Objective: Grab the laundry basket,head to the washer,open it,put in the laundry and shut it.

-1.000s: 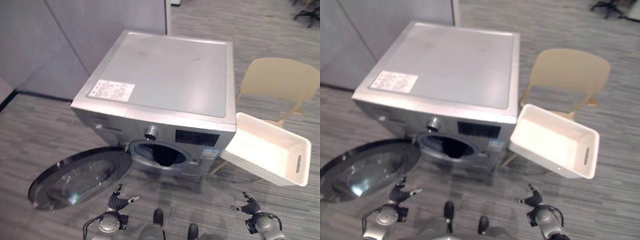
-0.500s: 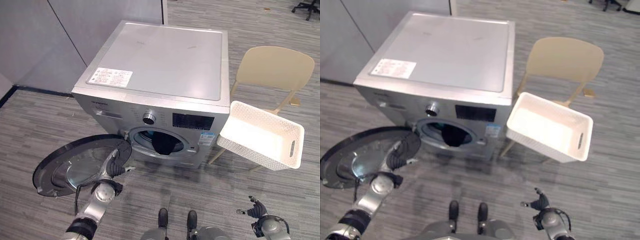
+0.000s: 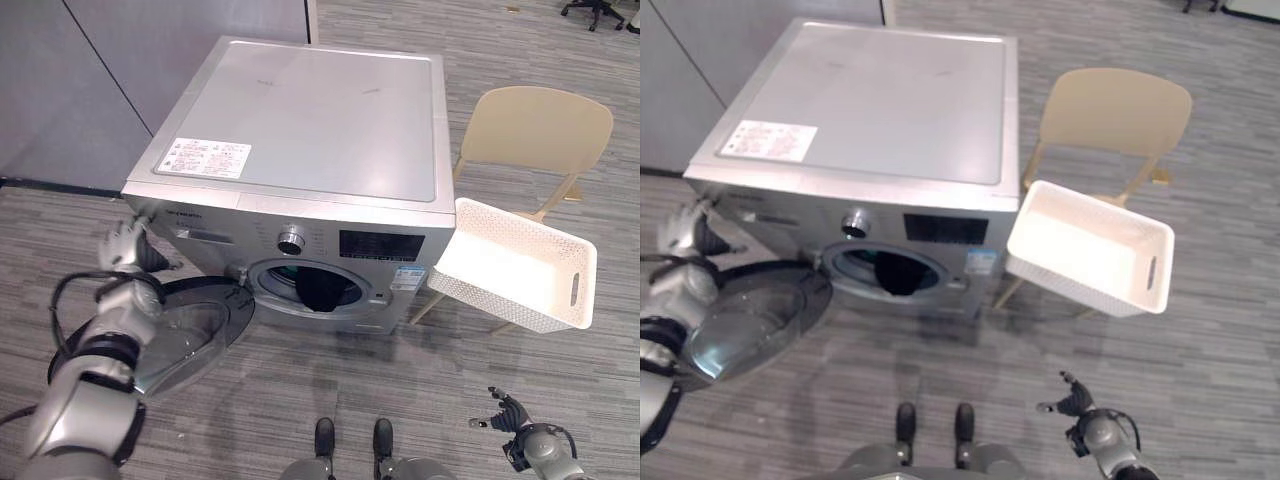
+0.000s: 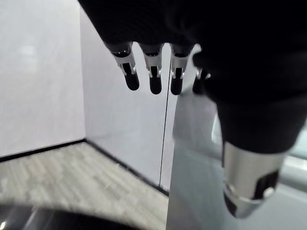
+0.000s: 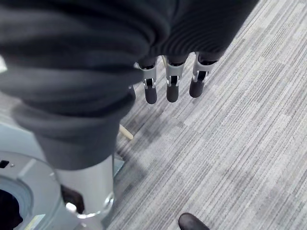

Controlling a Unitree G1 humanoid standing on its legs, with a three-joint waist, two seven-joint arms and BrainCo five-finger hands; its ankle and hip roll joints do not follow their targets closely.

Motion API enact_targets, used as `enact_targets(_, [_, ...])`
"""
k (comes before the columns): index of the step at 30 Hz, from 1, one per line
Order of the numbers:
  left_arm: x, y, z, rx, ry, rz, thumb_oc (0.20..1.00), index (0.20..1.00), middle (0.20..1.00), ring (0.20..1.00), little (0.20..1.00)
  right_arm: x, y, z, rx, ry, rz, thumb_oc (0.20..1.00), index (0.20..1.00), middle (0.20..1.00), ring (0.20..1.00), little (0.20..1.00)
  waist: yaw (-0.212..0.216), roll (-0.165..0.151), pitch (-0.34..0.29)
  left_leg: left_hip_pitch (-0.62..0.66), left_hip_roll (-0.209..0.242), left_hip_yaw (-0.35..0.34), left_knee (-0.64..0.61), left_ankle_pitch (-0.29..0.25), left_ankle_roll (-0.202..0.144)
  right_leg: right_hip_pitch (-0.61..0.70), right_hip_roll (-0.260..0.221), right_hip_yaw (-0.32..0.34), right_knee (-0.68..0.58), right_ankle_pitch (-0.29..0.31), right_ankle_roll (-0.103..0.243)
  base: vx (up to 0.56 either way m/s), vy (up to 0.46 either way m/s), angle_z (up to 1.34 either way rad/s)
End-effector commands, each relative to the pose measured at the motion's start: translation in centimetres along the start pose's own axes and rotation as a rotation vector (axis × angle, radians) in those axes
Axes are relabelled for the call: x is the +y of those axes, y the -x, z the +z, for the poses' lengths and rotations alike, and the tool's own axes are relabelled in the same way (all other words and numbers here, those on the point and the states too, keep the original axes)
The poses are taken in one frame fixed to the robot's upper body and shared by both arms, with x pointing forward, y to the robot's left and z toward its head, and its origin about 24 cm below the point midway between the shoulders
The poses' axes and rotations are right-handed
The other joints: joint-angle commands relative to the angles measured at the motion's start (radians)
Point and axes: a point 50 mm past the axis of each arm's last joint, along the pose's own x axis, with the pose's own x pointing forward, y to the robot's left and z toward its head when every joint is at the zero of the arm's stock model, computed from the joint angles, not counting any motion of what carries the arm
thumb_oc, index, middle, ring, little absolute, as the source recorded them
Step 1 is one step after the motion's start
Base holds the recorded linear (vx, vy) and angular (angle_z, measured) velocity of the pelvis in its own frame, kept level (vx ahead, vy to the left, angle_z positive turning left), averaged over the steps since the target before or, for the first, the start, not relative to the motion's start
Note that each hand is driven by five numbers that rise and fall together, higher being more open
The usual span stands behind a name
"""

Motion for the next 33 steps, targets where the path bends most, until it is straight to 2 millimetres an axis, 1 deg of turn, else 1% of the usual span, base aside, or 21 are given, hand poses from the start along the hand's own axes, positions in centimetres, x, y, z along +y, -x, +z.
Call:
enact_targets(1, [2.3,-0.9,-0.5,0.051,-0.064,0.072,1.0,1.0,1.0,1.0,1.0,0.0,0.2,0.3,-0.044,0.007,0.006,1.0,1.0,1.0,1.0,1.0,-0.017,-0.036,-0.029,-0.077,-0.017,-0.047,0.004,-0.032,-0.012,-0.044,-0.042,0.062,0.112,-0.134,0.118,-0.04,-0.014,-0.07])
enact_targets(3, [3.3,-1.1,-1.6,0.098,-0.135,0.077,1.0,1.0,1.0,1.0,1.0,-0.3,0.1,0.9,-0.069,0.003,0.006,1.0,1.0,1.0,1.0,1.0,-0.019,-0.039,-0.02,-0.09,-0.013,-0.042,0.006,-0.031,-0.014,-0.061,-0.041,0.067,0.112,-0.129,0.118,-0.04,-0.009,-0.14])
enact_targets(6, [3.4,-1.0,-3.2,0.158,-0.231,0.029,1.0,1.0,1.0,1.0,1.0,-0.5,0.1,1.3,-0.086,0.017,0.017,1.0,1.0,1.0,1.0,1.0,-0.02,-0.037,-0.013,-0.108,-0.012,-0.034,0.007,-0.029,-0.015,-0.081,-0.041,0.071,0.11,-0.12,0.119,-0.02,0.008,-0.11])
enact_targets(8, [2.5,-0.6,-4.1,0.189,-0.353,-0.044,1.0,1.0,1.0,1.0,1.0,-0.7,0.1,1.8,-0.116,0.053,0.036,1.0,1.0,1.0,1.0,1.0,-0.025,-0.035,-0.009,-0.113,-0.01,-0.022,0.01,-0.032,-0.014,-0.089,-0.041,0.075,0.11,-0.119,0.119,0.01,0.031,-0.15])
enact_targets(10, [1.9,-0.5,-4.2,0.207,-0.328,-0.089,1.0,1.0,1.0,1.0,1.0,-1.1,0.1,2.2,-0.133,0.057,0.034,1.0,1.0,1.0,1.0,1.0,-0.028,-0.033,-0.004,-0.115,-0.009,-0.023,0.011,-0.032,-0.015,-0.094,-0.04,0.075,0.112,-0.12,0.118,0.0,0.014,-0.1])
enact_targets(12, [0.6,0.0,-4.8,0.238,-0.326,-0.153,1.0,1.0,1.0,1.0,1.0,-1.1,0.0,2.5,-0.134,0.073,0.045,1.0,1.0,1.0,1.0,1.0,-0.031,-0.029,0.0,-0.116,-0.011,-0.021,0.012,-0.032,-0.016,-0.097,-0.041,0.073,0.113,-0.12,0.117,-0.01,0.022,-0.02])
enact_targets(13, [-1.7,1.1,-5.8,0.275,-0.341,-0.25,1.0,1.0,1.0,1.0,1.0,-1.1,-0.1,2.9,-0.149,0.098,0.056,1.0,1.0,1.0,1.0,1.0,-0.032,-0.024,0.0,-0.113,-0.012,-0.015,0.012,-0.035,-0.016,-0.096,-0.04,0.076,0.113,-0.12,0.117,0.0,0.037,0.0])
enact_targets(15, [-4.6,2.5,-6.6,0.297,-0.398,-0.375,1.0,1.0,1.0,1.0,1.0,-1.1,0.0,3.2,-0.163,0.13,0.07,1.0,1.0,1.0,1.0,1.0,-0.037,-0.02,-0.005,-0.103,-0.011,-0.007,0.01,-0.042,-0.017,-0.091,-0.039,0.082,0.112,-0.122,0.117,0.01,0.027,-0.02])
enact_targets(16, [-4.6,2.6,-6.6,0.297,-0.397,-0.376,1.0,1.0,1.0,1.0,1.0,-1.1,0.0,3.1,-0.163,0.131,0.07,1.0,1.0,1.0,1.0,1.0,-0.036,-0.02,-0.005,-0.102,-0.011,-0.007,0.01,-0.042,-0.017,-0.091,-0.039,0.082,0.112,-0.122,0.117,0.01,0.008,-0.04])
enact_targets(17, [-5.0,2.5,-5.9,0.288,-0.357,-0.377,1.0,1.0,1.0,1.0,1.0,-1.1,-0.1,3.3,-0.167,0.136,0.072,1.0,1.0,1.0,1.0,1.0,-0.037,-0.018,-0.006,-0.098,-0.01,-0.006,0.01,-0.043,-0.016,-0.089,-0.038,0.083,0.113,-0.123,0.116,0.01,0.003,-0.04])
enact_targets(18, [-7.9,3.7,-4.7,0.286,-0.249,-0.459,1.0,1.0,1.0,1.0,1.0,-1.0,-0.1,3.4,-0.167,0.14,0.078,1.0,1.0,1.0,1.0,1.0,-0.04,-0.014,-0.011,-0.085,-0.012,-0.005,0.008,-0.046,-0.016,-0.078,-0.037,0.083,0.109,-0.126,0.114,0.02,-0.005,-0.06])
enact_targets(19, [-8.8,3.9,-4.1,0.286,-0.199,-0.477,1.0,1.0,1.0,1.0,1.0,-0.8,-0.1,3.4,-0.165,0.142,0.087,1.0,1.0,1.0,1.0,1.0,-0.04,-0.013,-0.014,-0.078,-0.013,-0.005,0.007,-0.047,-0.016,-0.072,-0.037,0.084,0.106,-0.127,0.114,0.01,-0.005,-0.04])
enact_targets(20, [-8.8,3.9,-4.1,0.286,-0.199,-0.477,1.0,1.0,1.0,1.0,1.0,-0.8,-0.1,3.4,-0.165,0.143,0.087,1.0,1.0,1.0,1.0,1.0,-0.04,-0.012,-0.014,-0.077,-0.013,-0.005,0.007,-0.047,-0.016,-0.071,-0.037,0.084,0.105,-0.127,0.113,0.0,0.0,0.0])
enact_targets(23, [-11.9,5.7,-2.7,0.287,-0.07,-0.551,1.0,1.0,1.0,1.0,1.0,-0.7,0.0,4.2,-0.196,0.151,0.102,1.0,1.0,1.0,1.0,1.0,-0.048,-0.002,-0.027,-0.051,-0.014,-0.003,0.001,-0.05,-0.017,-0.045,-0.039,0.084,0.102,-0.131,0.113,0.03,-0.007,-0.06])
enact_targets(24, [-12.0,5.7,-2.7,0.287,-0.069,-0.551,1.0,1.0,1.0,1.0,1.0,-0.7,0.0,4.1,-0.195,0.151,0.102,1.0,1.0,1.0,1.0,1.0,-0.048,-0.001,-0.027,-0.05,-0.014,-0.003,0.0,-0.051,-0.017,-0.044,-0.039,0.084,0.101,-0.131,0.113,0.0,0.0,0.0])
enact_targets(25, [-13.0,6.3,-2.2,0.288,-0.017,-0.575,1.0,1.0,1.0,1.0,1.0,-0.8,0.0,4.2,-0.195,0.149,0.099,1.0,1.0,1.0,1.0,1.0,-0.049,0.003,-0.03,-0.044,-0.015,-0.002,-0.001,-0.051,-0.018,-0.039,-0.04,0.084,0.101,-0.132,0.113,0.0,-0.017,-0.04])
enact_targets(27, [-15.7,8.1,0.0,0.229,0.068,-0.645,1.0,1.0,1.0,1.0,1.0,-1.3,-0.1,4.0,-0.182,0.154,0.086,1.0,1.0,1.0,1.0,1.0,-0.052,0.018,-0.036,-0.03,-0.017,-0.003,-0.002,-0.052,-0.017,-0.026,-0.044,0.078,0.103,-0.136,0.111,0.01,-0.013,-0.06])
enact_targets(28, [-15.8,8.1,0.1,0.229,0.068,-0.646,1.0,1.0,1.0,1.0,1.0,-1.3,0.0,4.0,-0.181,0.154,0.086,1.0,1.0,1.0,1.0,1.0,-0.052,0.019,-0.036,-0.029,-0.017,-0.003,-0.002,-0.052,-0.017,-0.025,-0.044,0.077,0.102,-0.136,0.111,0.01,0.001,-0.04])
enact_targets(29, [-17.5,9.5,1.6,0.181,0.126,-0.689,1.0,1.0,1.0,1.0,1.0,-1.5,-0.2,3.8,-0.165,0.151,0.075,1.0,1.0,1.0,1.0,1.0,-0.052,0.031,-0.038,-0.02,-0.02,-0.004,0.0,-0.052,-0.016,-0.018,-0.044,0.077,0.105,-0.139,0.108,0.0,0.0,0.0])
enact_targets(31, [-18.1,10.1,2.2,0.167,0.158,-0.703,1.0,1.0,1.0,1.0,1.0,-1.6,-0.2,3.6,-0.157,0.147,0.069,1.0,1.0,1.0,1.0,1.0,-0.051,0.037,-0.04,-0.015,-0.021,-0.005,0.001,-0.052,-0.015,-0.012,-0.045,0.076,0.104,-0.14,0.107,0.0,0.0,0.0])
enact_targets(33, [-18.2,10.5,4.9,0.076,0.32,-0.646,1.0,1.0,1.0,1.0,1.0,-1.7,-0.1,3.2,-0.145,0.121,0.047,1.0,1.0,1.0,1.0,1.0,-0.04,0.052,-0.041,-0.009,-0.023,-0.01,0.003,-0.047,-0.014,-0.002,-0.046,0.07,0.104,-0.142,0.103,-0.02,-0.031,0.01])
